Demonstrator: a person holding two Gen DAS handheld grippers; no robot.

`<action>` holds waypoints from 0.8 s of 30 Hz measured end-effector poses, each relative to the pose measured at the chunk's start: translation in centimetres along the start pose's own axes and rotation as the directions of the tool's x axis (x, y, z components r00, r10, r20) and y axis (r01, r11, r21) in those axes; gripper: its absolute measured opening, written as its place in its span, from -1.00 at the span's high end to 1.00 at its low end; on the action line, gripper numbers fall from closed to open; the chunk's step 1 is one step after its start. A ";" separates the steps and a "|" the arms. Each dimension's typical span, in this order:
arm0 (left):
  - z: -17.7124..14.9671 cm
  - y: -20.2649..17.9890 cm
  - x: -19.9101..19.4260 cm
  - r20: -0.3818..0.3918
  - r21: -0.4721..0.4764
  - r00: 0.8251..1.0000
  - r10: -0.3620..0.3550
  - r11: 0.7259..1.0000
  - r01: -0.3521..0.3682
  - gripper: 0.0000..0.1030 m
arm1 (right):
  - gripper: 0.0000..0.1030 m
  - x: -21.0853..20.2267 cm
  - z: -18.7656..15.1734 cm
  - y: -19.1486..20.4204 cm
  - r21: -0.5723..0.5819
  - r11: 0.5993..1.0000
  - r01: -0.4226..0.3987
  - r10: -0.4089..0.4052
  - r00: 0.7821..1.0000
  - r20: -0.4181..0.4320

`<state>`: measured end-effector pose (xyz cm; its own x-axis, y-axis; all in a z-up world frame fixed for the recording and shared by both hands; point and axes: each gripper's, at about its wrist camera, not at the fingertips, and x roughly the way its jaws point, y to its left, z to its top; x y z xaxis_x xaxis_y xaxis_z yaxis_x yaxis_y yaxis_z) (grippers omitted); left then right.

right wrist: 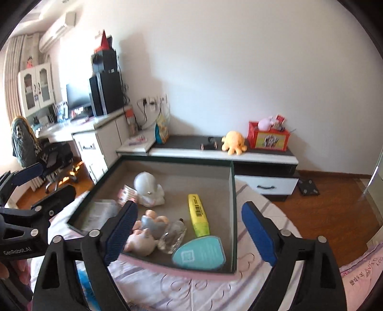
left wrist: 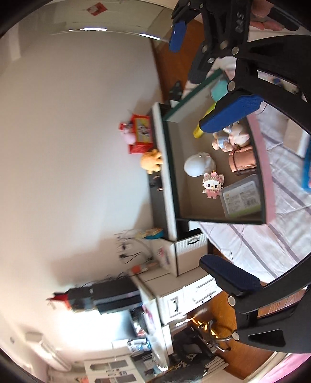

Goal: Organize rigid objects

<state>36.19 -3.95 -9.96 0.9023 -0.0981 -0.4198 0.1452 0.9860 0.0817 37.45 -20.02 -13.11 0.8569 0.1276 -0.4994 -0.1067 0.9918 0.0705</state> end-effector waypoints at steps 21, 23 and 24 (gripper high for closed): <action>-7.1 0.3 -24.9 0.276 -0.101 0.960 0.052 0.995 -0.025 -1.00 | -1.00 -23.8 -8.0 7.5 -0.060 0.998 -0.017 0.035 0.952 0.303; -7.3 -0.1 -26.0 0.291 -0.098 0.955 0.058 0.995 -0.031 -1.00 | -1.00 -24.7 -8.4 7.8 -0.064 0.998 -0.014 0.034 0.949 0.313; -7.4 -0.1 -26.4 0.294 -0.097 0.954 0.057 0.995 -0.030 -1.00 | -1.00 -25.2 -8.6 7.8 -0.065 0.998 -0.010 0.030 0.947 0.319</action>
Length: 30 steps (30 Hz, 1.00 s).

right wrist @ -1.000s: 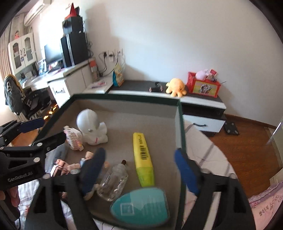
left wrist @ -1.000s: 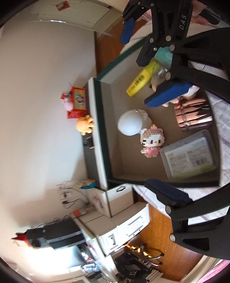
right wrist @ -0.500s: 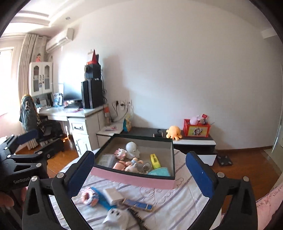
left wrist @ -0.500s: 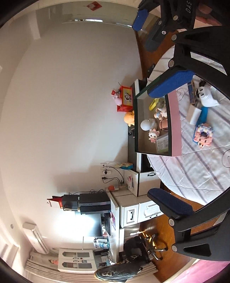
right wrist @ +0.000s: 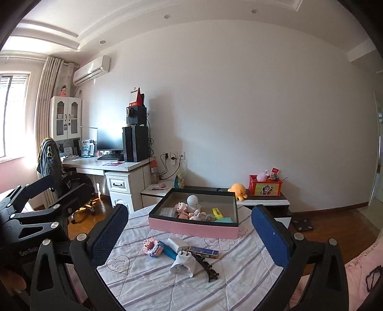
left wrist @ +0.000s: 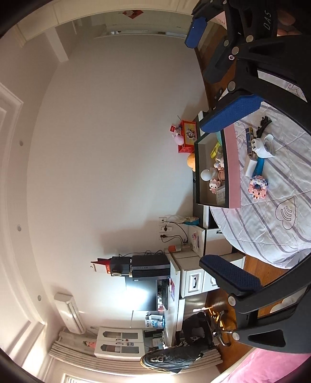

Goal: Organize rigid objects

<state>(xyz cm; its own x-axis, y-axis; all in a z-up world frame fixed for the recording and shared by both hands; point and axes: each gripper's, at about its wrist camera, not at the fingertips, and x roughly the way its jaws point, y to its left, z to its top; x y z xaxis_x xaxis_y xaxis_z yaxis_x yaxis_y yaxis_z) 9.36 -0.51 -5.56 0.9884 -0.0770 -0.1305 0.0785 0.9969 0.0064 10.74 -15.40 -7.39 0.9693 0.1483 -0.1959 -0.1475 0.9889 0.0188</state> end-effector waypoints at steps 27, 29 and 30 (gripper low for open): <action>0.0 -0.7 -2.3 0.039 0.007 0.999 0.037 0.999 -0.038 -1.00 | -1.00 -3.0 -0.4 0.7 -0.015 0.999 0.034 -0.033 0.998 0.047; -0.3 -0.7 -1.7 0.023 0.008 0.999 0.034 0.999 -0.035 -1.00 | -1.00 -2.5 -0.6 0.7 -0.015 0.999 0.035 -0.035 0.999 0.032; -0.5 -0.7 -1.3 0.013 0.007 0.999 0.033 0.999 -0.033 -1.00 | -1.00 -2.2 -0.8 0.7 -0.015 0.999 0.037 -0.037 0.999 0.027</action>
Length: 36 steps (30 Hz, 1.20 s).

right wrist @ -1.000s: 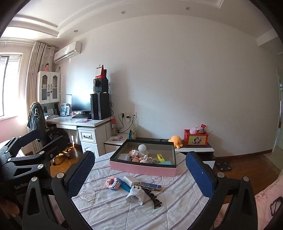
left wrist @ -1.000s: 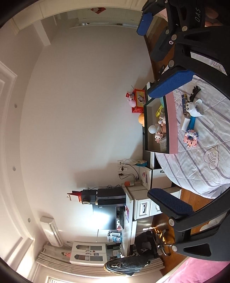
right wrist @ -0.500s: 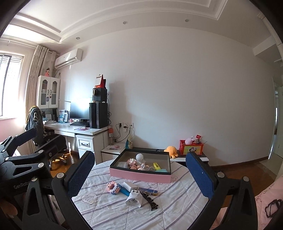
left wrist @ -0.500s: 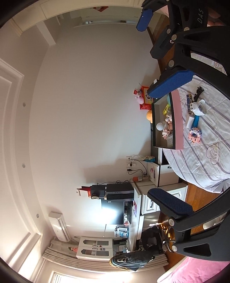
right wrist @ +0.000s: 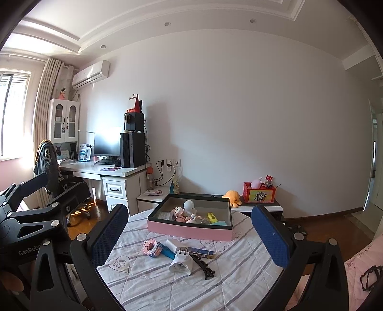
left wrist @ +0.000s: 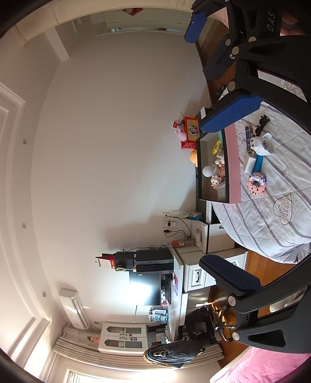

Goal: Organize rigid objects

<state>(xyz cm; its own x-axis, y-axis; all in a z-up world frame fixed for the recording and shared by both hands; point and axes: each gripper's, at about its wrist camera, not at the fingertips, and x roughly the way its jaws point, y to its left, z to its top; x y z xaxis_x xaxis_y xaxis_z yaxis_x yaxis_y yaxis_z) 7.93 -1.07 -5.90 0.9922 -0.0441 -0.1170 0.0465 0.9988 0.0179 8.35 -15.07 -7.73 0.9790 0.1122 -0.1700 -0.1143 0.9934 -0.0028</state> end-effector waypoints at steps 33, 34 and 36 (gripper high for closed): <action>-13.5 1.2 19.4 -0.539 0.011 0.842 -0.021 0.999 0.032 -1.00 | -0.98 21.6 -14.7 -5.0 -0.117 0.993 0.012 -0.081 0.789 -0.609; -13.6 1.2 19.7 -0.544 0.010 0.839 -0.024 0.999 0.035 -1.00 | -0.92 21.9 -14.7 -4.8 -0.118 0.993 -0.007 -0.068 0.779 -0.623; -13.8 1.3 20.1 -0.553 -0.001 0.832 -0.034 0.999 0.041 -1.00 | -0.79 22.2 -14.5 -4.6 -0.113 0.992 -0.051 -0.032 0.777 -0.628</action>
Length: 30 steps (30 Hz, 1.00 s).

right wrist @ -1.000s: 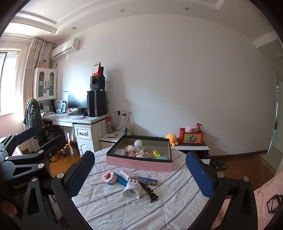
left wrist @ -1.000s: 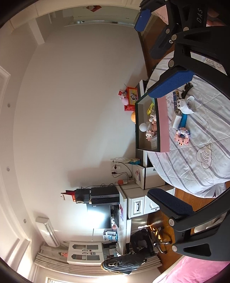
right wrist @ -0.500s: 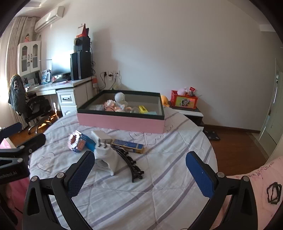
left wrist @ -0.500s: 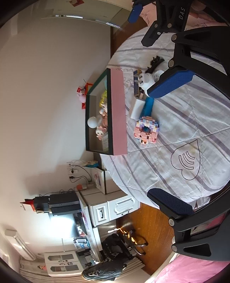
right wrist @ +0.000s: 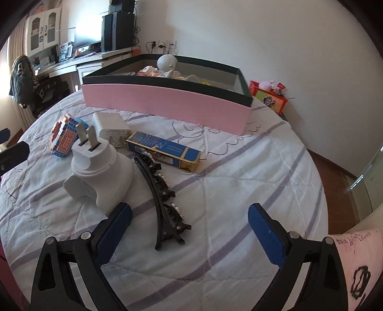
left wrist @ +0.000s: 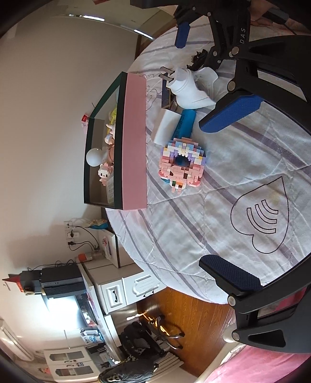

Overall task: Organize rigid objects
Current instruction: 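Grasp the pink block figure with the left tool while the right tool grasps the black plastic piece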

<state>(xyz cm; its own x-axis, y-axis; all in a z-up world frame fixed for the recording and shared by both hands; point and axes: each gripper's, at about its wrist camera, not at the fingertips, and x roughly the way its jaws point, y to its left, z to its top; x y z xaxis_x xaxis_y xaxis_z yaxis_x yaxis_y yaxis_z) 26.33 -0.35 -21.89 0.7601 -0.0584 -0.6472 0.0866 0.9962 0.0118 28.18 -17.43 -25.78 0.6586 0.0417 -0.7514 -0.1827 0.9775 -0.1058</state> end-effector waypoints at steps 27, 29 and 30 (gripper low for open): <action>3.0 -1.8 7.7 -0.183 0.026 0.979 -0.092 0.995 0.098 -0.32 | 0.65 0.8 0.0 -3.6 0.076 0.986 -0.146 0.146 0.989 0.013; 3.0 -1.8 7.6 -0.176 0.023 0.980 -0.096 0.994 0.102 -0.32 | 0.65 0.8 0.0 -3.5 0.072 0.987 -0.141 0.141 0.990 0.010; 3.0 -1.9 7.4 -0.168 0.026 0.981 -0.099 0.994 0.105 -0.32 | 0.65 0.8 0.0 -3.5 0.072 0.988 -0.139 0.139 0.990 0.010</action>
<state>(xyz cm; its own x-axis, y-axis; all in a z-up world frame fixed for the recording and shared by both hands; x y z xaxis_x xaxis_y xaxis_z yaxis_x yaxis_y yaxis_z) 33.75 -2.86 -24.41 0.6284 -0.1451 -0.7643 0.1830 0.9825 -0.0361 29.29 -20.81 -25.99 0.6344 0.1791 -0.7520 -0.2196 0.9745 0.0468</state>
